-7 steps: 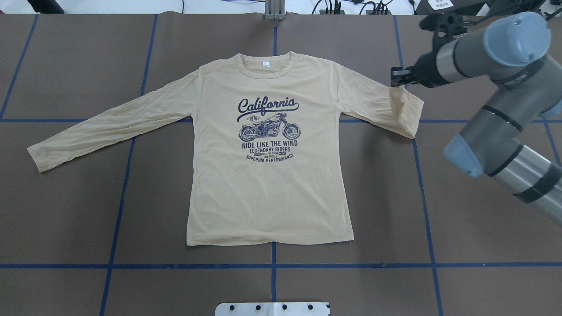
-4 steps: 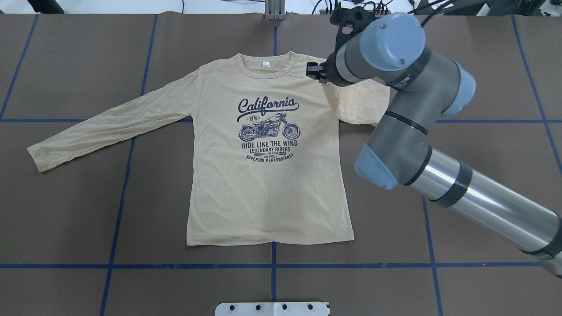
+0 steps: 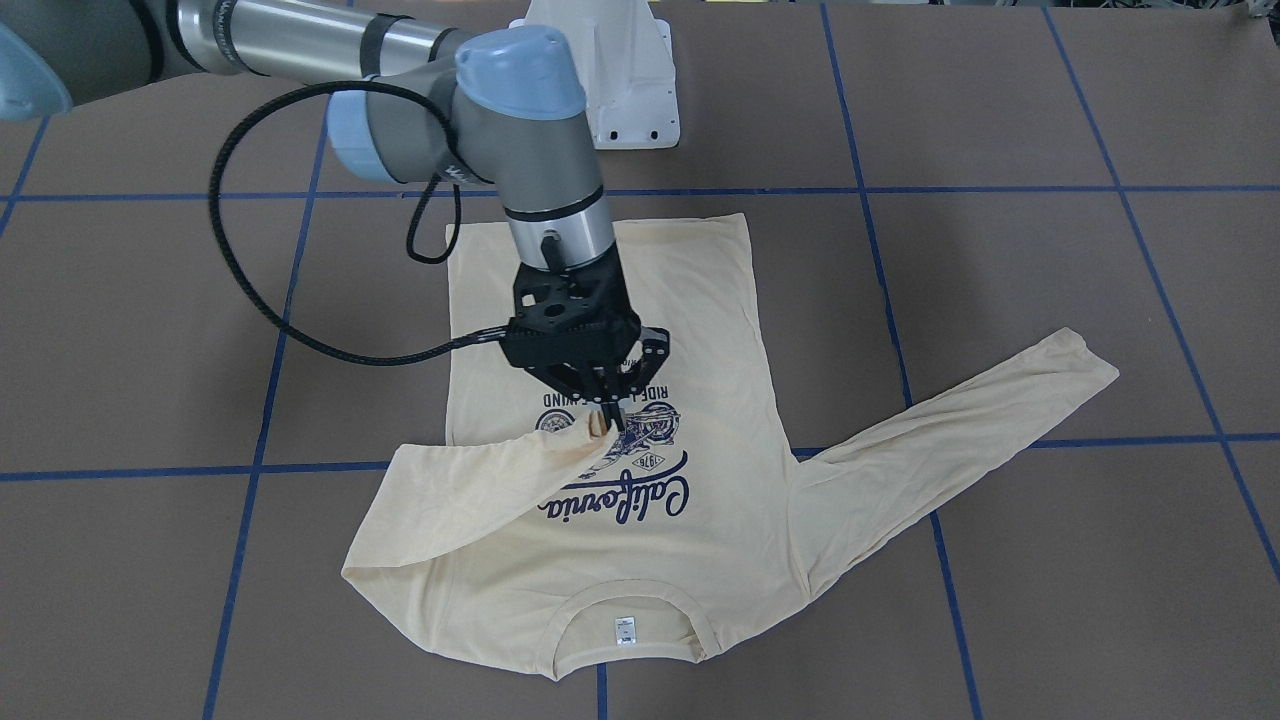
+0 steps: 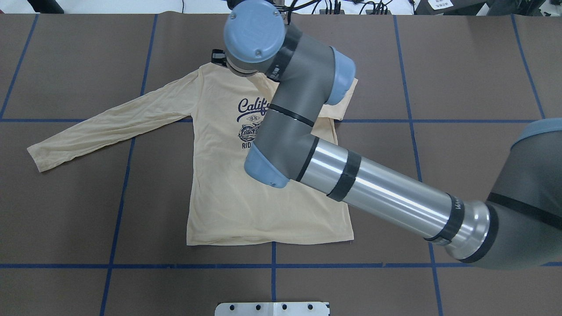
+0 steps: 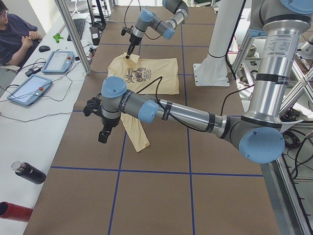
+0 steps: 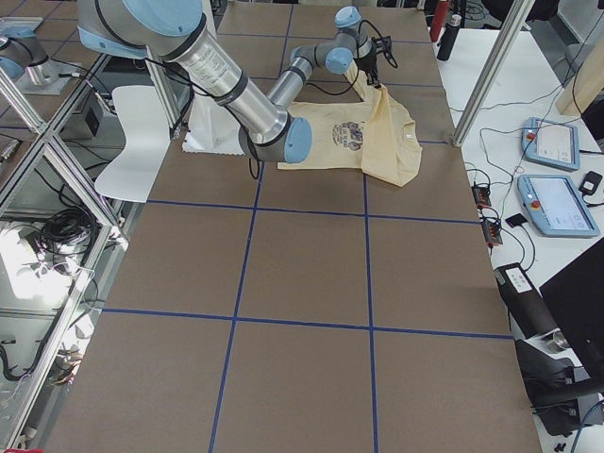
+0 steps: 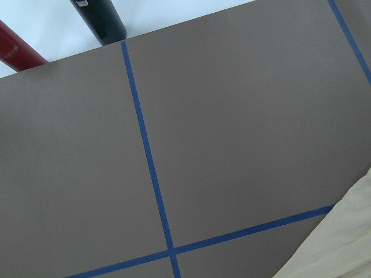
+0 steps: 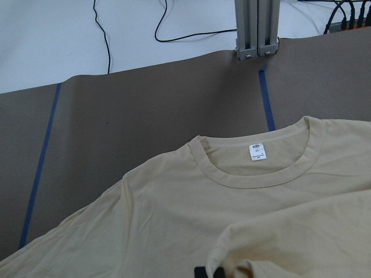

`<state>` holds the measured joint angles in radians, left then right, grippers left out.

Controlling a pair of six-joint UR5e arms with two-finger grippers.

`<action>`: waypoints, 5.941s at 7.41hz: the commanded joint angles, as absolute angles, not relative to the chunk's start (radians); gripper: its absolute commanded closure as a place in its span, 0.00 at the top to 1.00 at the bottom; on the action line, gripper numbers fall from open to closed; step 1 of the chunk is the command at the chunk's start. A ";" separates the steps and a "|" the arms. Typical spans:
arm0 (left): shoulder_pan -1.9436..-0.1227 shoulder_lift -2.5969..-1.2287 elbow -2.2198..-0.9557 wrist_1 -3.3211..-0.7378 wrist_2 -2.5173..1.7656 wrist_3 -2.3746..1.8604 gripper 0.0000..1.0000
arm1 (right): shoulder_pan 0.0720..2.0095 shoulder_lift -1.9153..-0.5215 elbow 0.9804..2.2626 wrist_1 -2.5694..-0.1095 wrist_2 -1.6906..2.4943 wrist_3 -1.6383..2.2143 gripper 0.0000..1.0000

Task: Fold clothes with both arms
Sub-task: 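Carry the sleeve with the right gripper across the shirt toward the left gripper, then release the sleeve and raise the right gripper away from the shirt, then grasp the cuff of the other sleeve with the left gripper, then fold the sleeve with the left gripper across the shirt toward the right gripper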

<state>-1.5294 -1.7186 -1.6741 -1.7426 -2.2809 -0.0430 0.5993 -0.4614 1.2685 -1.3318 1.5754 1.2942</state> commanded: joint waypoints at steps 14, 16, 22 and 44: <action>-1.319 -1.666 -1.681 -1.988 -2.269 -0.071 1.00 | 0.646 -0.471 1.315 -1.614 1.787 1.284 0.99; -1.284 -1.547 -1.680 -2.136 -2.266 -0.096 1.00 | 0.704 -0.744 1.606 -1.663 1.834 1.112 0.99; -1.040 -1.471 -1.514 -2.483 -2.114 -0.310 0.97 | 0.928 -1.300 1.985 -1.651 2.026 0.651 0.99; -0.966 -1.550 -1.649 -2.438 -2.111 -0.297 0.00 | 0.945 -1.338 2.020 -1.651 2.059 0.620 1.00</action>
